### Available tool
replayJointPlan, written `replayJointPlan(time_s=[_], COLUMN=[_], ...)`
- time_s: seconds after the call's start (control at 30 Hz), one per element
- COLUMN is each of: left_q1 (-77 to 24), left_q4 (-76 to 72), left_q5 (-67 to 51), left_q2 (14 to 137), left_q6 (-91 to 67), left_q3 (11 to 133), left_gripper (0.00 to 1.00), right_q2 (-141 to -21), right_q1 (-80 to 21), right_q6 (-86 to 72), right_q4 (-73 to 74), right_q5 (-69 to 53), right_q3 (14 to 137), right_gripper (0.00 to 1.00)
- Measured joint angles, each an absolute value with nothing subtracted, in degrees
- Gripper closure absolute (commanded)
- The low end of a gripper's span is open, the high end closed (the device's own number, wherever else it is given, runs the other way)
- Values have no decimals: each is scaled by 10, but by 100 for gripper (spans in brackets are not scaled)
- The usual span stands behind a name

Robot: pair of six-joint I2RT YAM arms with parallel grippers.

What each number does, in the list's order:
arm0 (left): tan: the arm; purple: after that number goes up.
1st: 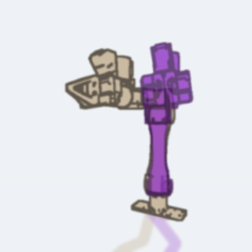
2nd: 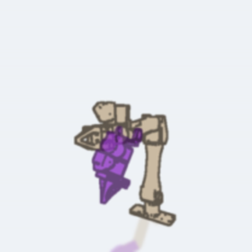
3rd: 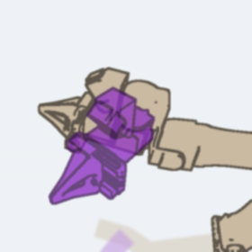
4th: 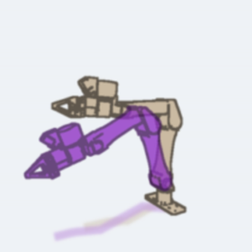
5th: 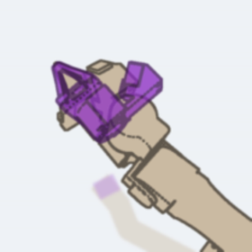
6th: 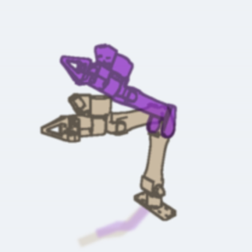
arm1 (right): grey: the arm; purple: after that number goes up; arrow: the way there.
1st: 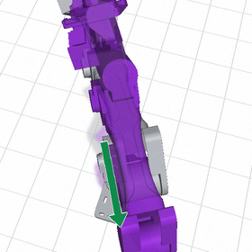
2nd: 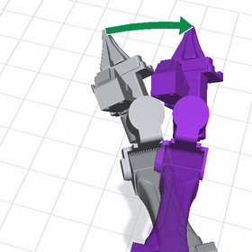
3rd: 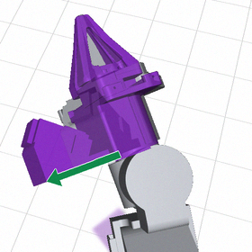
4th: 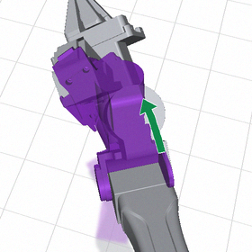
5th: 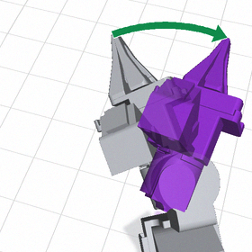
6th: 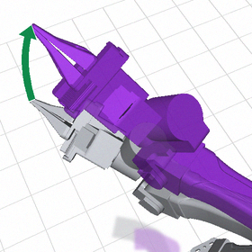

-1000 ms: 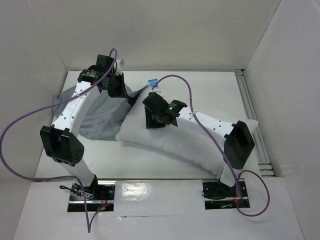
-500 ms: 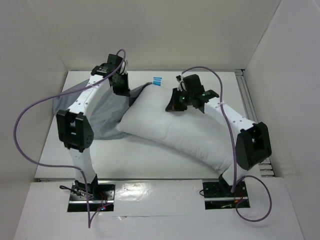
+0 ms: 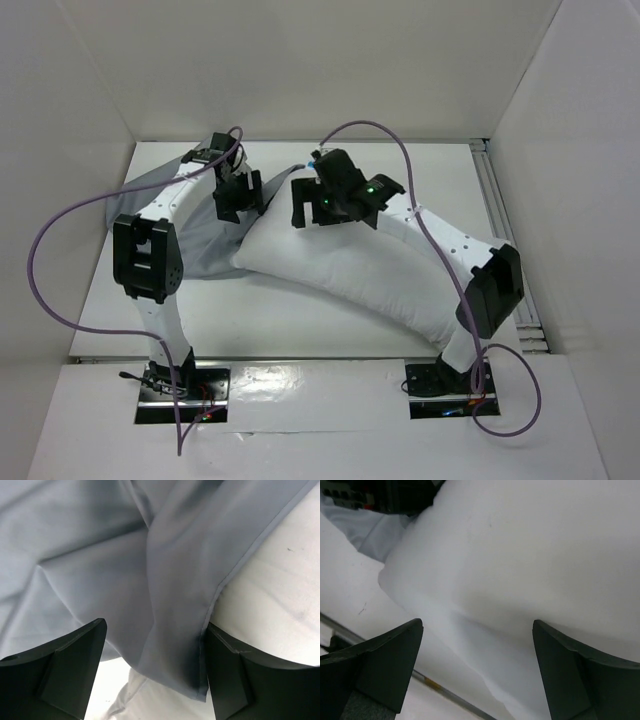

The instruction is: Put the pillow into the pillowcase

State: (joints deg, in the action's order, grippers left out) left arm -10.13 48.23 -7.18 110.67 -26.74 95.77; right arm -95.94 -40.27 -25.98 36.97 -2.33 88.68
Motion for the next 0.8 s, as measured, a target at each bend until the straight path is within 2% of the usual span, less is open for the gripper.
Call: replayJointPlan(time_s=[0.07, 0.1, 0.13, 0.17, 0.23, 0.27, 0.33, 0.47, 0.5, 0.53, 0.57, 0.8], left_q1=[-101, -101, -101, -101, -98, -97, -94, -71, -64, -57, -50, -20], left_q4=[474, 469, 464, 461, 455, 452, 453, 458, 459, 460, 463, 484], left_q5=[-86, -93, -98, -105, -120, -125, -134, -146, -148, -149, -152, -174], left_q2=[1104, 1105, 1105, 1105, 1105, 1105, 1105, 1104, 1103, 1101, 1097, 1058], left_q6=[-274, -276, -278, -281, -286, -287, -287, -288, -289, -289, -290, -287], left_q3=[942, 938, 934, 931, 929, 929, 929, 929, 928, 927, 926, 931], left_gripper=[20, 26, 37, 67, 94, 100, 100, 100, 100, 100, 100, 100], right_q2=[-973, -988, -1007, -1026, -1077, -1100, -1143, -1176, -1175, -1171, -1168, -1082], right_q1=[-432, -447, -459, -469, -492, -501, -519, -536, -535, -533, -529, -495], right_q6=[-277, -287, -297, -305, -326, -335, -357, -399, -410, -419, -427, -416], right_q4=[407, 427, 440, 454, 469, 473, 473, 448, 435, 420, 409, 349], right_q5=[42, 70, 95, 115, 149, 159, 168, 160, 159, 159, 159, 129], right_q3=[932, 964, 994, 1026, 1089, 1111, 1133, 1084, 1063, 1042, 1024, 936], right_gripper=[1, 1, 1, 1, 1, 1, 3, 33, 48, 96, 100, 100])
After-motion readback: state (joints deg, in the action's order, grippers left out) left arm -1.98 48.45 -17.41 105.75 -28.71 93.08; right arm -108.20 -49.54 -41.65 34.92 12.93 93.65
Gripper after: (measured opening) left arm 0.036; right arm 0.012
